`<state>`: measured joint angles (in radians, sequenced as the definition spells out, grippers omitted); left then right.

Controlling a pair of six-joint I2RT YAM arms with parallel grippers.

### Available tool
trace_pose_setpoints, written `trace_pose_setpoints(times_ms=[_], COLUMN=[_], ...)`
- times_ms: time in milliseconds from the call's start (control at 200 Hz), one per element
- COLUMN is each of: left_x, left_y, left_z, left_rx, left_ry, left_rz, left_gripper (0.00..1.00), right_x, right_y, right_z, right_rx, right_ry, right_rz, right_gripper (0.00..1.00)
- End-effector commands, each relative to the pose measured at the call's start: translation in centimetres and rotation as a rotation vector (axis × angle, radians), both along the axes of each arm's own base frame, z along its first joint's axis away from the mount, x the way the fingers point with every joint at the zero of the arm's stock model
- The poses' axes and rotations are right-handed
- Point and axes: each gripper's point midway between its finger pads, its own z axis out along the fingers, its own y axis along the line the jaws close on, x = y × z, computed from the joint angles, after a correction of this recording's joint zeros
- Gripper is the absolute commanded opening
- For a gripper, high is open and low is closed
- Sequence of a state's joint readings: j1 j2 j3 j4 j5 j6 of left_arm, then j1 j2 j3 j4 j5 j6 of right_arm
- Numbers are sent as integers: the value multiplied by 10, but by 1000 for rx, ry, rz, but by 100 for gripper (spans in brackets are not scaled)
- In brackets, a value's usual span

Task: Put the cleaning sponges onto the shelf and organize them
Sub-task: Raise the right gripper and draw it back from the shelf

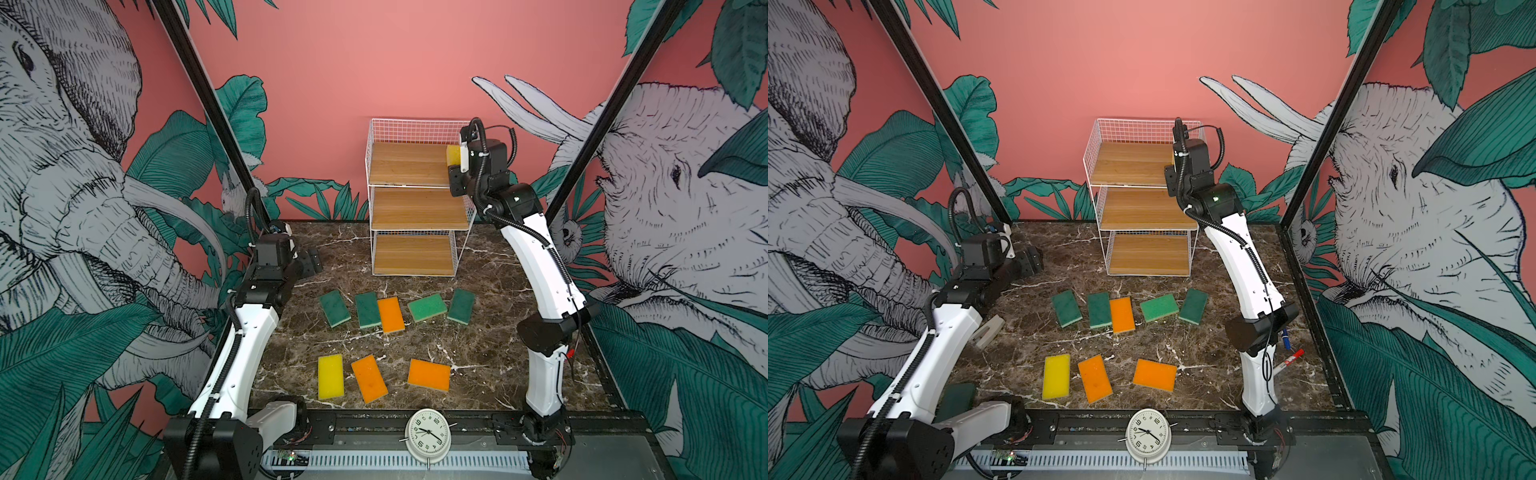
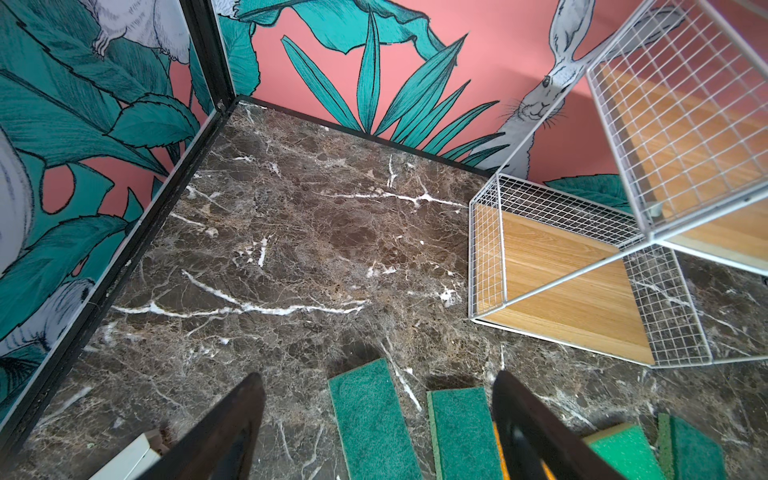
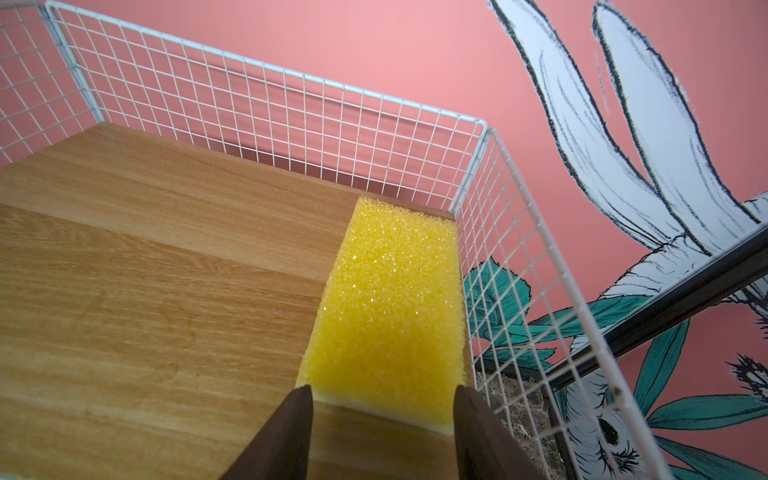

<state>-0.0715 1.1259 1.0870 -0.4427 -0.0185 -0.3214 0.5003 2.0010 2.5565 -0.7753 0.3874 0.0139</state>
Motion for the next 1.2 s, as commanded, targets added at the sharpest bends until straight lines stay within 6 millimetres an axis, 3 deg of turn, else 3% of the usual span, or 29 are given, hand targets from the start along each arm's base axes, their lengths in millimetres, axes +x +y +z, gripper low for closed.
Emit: trace_pose_setpoints(times_ms=[0, 330, 575, 770, 815, 855, 1035, 1195], left_x=[-6, -9, -13, -26, -29, -33, -49, -58], left_y=[-1, 0, -2, 0, 2, 5, 9, 5], left_z=[5, 4, 0, -4, -7, -11, -32, -49], left_rx=[-7, 6, 11, 39, 51, 69, 102, 94], left_ry=[-21, -11, 9, 34, 48, 67, 143, 205], left_rz=[1, -2, -23, -29, -23, -14, -1, -10], left_gripper=[87, 87, 87, 87, 87, 87, 87, 87], right_x=[-13, -37, -70, -99, -98, -112, -135, -155], right_y=[-9, 5, 22, 18, 21, 14, 7, 3], right_z=[25, 37, 40, 45, 33, 40, 5, -31], right_rx=[25, 41, 9, 58, 59, 84, 123, 147], right_ry=[-54, -70, -82, -102, -76, -90, -40, 6], right_rz=[2, 74, 129, 159, 164, 169, 168, 184], right_gripper=[58, 65, 74, 77, 77, 76, 73, 82])
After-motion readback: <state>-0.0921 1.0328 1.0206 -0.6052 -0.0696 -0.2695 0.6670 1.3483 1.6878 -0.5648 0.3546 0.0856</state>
